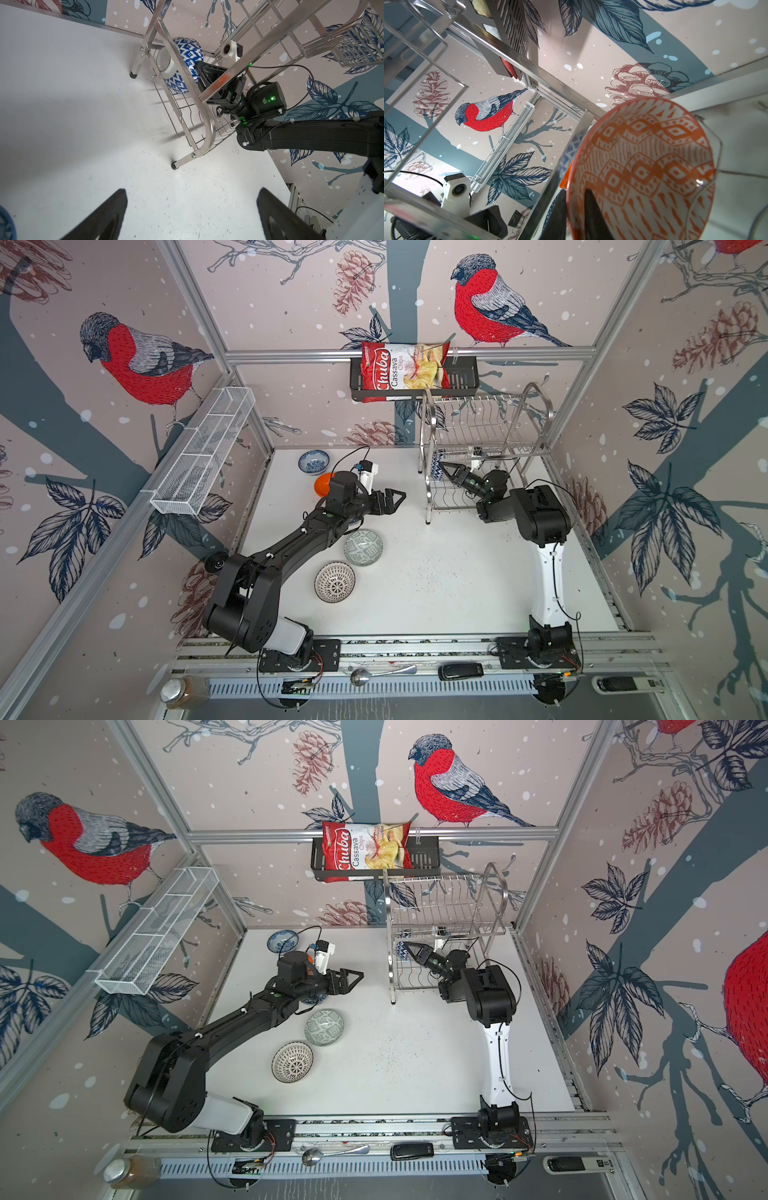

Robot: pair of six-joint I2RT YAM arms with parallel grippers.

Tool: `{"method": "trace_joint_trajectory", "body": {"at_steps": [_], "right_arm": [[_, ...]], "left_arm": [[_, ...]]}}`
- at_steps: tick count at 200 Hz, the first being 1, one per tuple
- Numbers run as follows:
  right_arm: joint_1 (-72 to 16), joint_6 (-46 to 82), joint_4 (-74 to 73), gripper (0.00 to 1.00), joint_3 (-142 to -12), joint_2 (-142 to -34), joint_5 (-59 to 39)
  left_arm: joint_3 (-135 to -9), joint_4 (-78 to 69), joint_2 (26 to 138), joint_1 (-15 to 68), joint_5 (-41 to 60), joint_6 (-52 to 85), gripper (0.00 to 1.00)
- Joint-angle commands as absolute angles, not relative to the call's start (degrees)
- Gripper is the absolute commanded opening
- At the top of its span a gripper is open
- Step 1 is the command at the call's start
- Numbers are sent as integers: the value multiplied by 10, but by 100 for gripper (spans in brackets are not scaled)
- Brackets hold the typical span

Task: Load the bowls into the dish rack

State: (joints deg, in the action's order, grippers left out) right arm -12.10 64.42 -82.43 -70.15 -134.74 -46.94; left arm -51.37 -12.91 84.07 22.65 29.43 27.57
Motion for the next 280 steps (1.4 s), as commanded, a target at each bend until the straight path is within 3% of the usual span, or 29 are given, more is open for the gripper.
{"method": "trace_joint_trajectory", "body": {"at_steps": [1,280], "right_arm": [[-121,651,-849,21,-702,-1350,-477],[-119,647,-907,29,-621,-1303,-454]], "left_arm": [[-519,-138,840,227,297,275,98],[-520,-135,836,227,294,273,98]]}}
